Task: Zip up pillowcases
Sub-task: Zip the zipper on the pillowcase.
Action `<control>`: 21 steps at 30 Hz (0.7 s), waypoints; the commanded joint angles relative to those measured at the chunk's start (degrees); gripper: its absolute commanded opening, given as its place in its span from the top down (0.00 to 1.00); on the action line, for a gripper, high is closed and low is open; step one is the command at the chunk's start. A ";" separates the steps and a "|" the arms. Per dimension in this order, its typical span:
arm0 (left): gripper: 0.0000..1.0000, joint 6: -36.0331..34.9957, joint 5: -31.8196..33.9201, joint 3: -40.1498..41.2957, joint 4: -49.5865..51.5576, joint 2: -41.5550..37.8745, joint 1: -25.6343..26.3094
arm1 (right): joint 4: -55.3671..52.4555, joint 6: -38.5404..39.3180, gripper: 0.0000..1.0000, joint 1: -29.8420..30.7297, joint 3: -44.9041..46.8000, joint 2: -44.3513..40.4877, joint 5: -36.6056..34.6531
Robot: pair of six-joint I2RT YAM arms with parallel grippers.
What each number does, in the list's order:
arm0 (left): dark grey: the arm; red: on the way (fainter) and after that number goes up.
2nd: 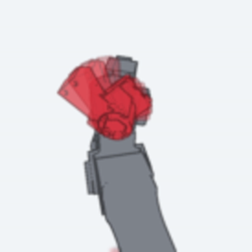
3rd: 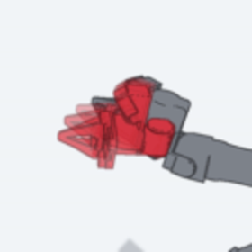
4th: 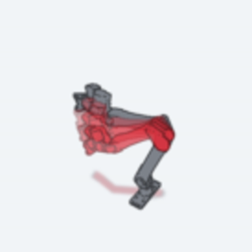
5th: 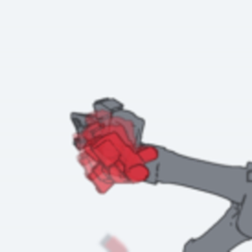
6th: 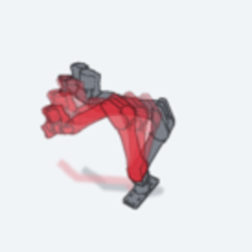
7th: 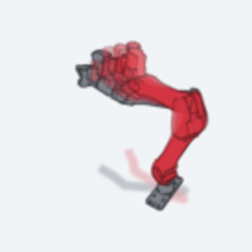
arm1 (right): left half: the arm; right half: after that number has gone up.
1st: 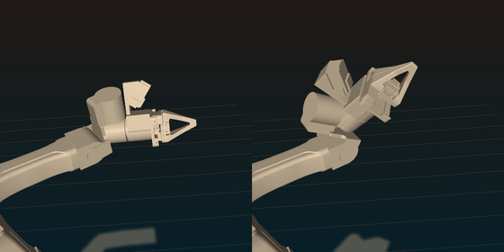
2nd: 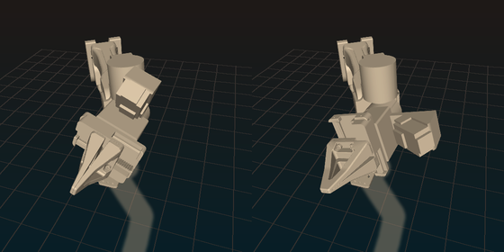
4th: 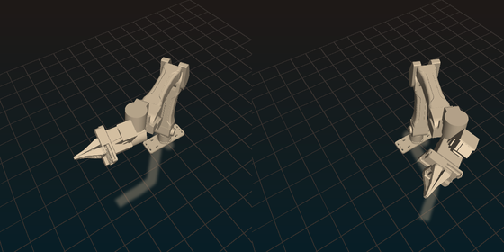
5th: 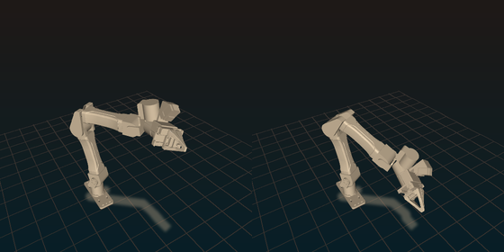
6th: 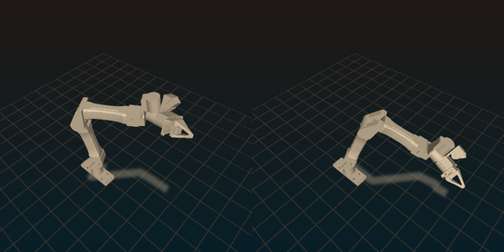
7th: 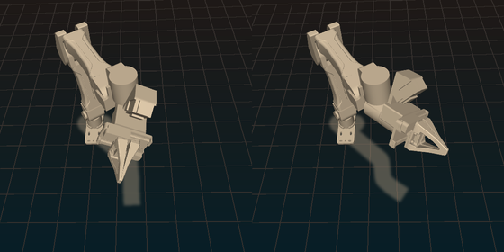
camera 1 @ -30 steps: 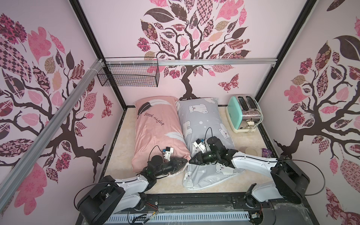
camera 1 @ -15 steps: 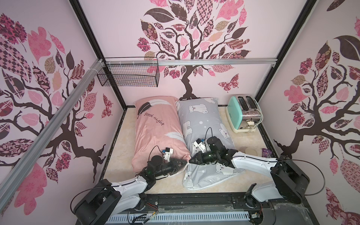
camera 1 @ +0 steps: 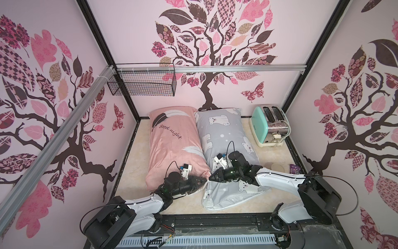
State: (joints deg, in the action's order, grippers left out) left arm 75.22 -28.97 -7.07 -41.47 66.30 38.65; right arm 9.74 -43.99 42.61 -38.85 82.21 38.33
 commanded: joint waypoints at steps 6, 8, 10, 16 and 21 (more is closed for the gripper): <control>0.78 0.03 0.32 -1.63 -2.29 0.09 0.19 | 1.16 -0.31 1.00 -0.42 -1.37 0.64 -0.18; 0.78 -0.02 0.32 -1.89 -2.18 0.36 0.19 | 1.39 -0.40 1.00 -0.38 -1.38 0.83 -0.05; 0.78 -0.08 0.32 -1.90 -2.29 0.73 0.20 | 1.69 -0.55 1.00 -0.42 -1.32 0.90 0.08; 0.82 -0.02 0.40 -1.80 -2.24 0.72 0.21 | 1.79 -0.53 1.00 -0.40 -1.34 1.02 -0.01; 0.85 -0.51 0.58 -1.61 -0.49 -0.25 0.19 | 1.77 -0.40 1.00 -0.42 -1.41 1.10 -0.09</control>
State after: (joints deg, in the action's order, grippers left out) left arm 75.40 -28.60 -7.92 -42.28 66.85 38.65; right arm 10.68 -44.64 42.57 -38.85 82.39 38.39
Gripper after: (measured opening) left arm 0.152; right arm 0.069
